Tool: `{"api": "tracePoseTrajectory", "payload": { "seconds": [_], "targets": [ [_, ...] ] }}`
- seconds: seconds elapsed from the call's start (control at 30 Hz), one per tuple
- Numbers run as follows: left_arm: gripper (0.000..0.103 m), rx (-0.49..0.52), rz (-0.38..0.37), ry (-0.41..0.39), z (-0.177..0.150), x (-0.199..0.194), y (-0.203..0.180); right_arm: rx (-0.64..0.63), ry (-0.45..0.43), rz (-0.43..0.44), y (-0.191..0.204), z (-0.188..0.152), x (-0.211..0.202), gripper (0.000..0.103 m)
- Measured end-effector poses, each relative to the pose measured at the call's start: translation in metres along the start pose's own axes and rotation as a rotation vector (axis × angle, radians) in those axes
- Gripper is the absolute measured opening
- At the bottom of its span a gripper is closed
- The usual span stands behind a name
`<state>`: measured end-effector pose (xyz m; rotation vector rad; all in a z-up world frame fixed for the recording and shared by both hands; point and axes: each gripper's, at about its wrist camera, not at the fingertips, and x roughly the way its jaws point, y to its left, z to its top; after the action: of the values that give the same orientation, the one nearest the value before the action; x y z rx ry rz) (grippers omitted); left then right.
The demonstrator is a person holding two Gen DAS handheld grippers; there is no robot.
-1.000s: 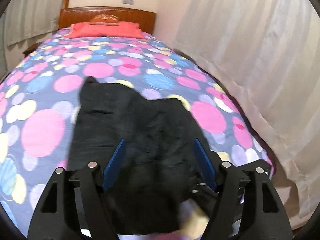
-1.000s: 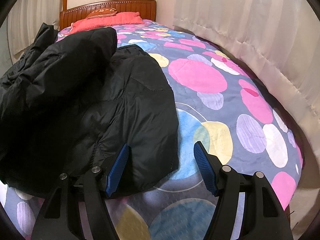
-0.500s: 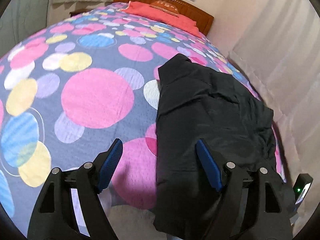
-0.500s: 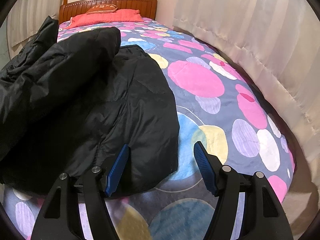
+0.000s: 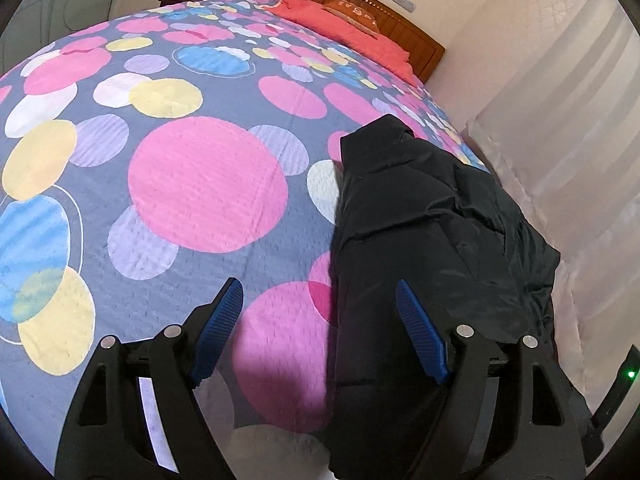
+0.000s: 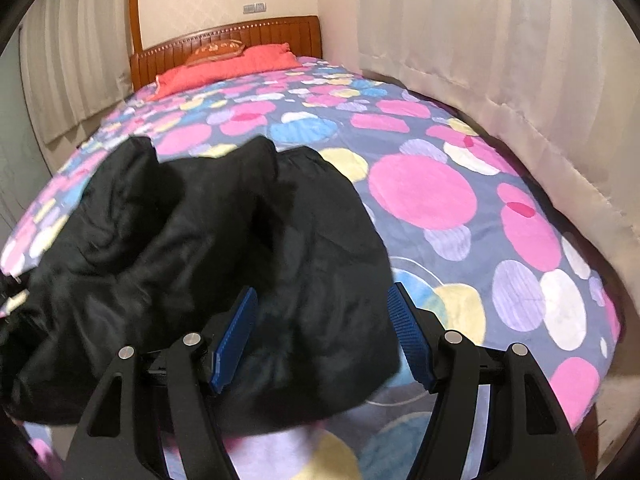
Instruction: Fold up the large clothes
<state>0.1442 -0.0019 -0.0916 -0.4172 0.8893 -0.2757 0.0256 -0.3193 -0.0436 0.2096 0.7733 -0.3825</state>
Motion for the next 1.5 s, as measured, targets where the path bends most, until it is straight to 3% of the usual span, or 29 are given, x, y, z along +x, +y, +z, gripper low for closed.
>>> {"api": "tracePoseTrajectory", "payload": {
  "seconds": [0.2,0.57,0.77,0.9,1.2,1.3,1.5],
  "targets": [
    [0.078,-0.013,-0.029,0.022,0.0,0.007,-0.003,0.088,0.012,0.107,0.0,0.011,0.004,0.067],
    [0.078,-0.214,-0.153,0.077,-0.001,0.026,0.014,0.252,0.03,0.267,-0.003,0.021,0.017,0.067],
    [0.078,-0.292,-0.213,0.089,-0.005,0.033,0.02,0.408,0.058,0.425,-0.017,0.02,0.029,0.067],
    [0.078,-0.305,-0.222,0.092,-0.005,0.035,0.02,0.412,0.098,0.506,-0.004,0.022,0.039,0.067],
    [0.078,-0.355,-0.261,0.1,-0.006,0.039,0.027,0.475,0.049,0.534,-0.013,0.02,0.034,0.067],
    [0.078,-0.367,-0.272,0.1,-0.008,0.041,0.027,0.512,0.051,0.611,-0.016,0.016,0.033,0.072],
    [0.079,-0.356,-0.265,0.1,-0.009,0.044,0.022,0.422,0.098,0.656,0.016,0.03,0.044,0.077]
  ]
}}
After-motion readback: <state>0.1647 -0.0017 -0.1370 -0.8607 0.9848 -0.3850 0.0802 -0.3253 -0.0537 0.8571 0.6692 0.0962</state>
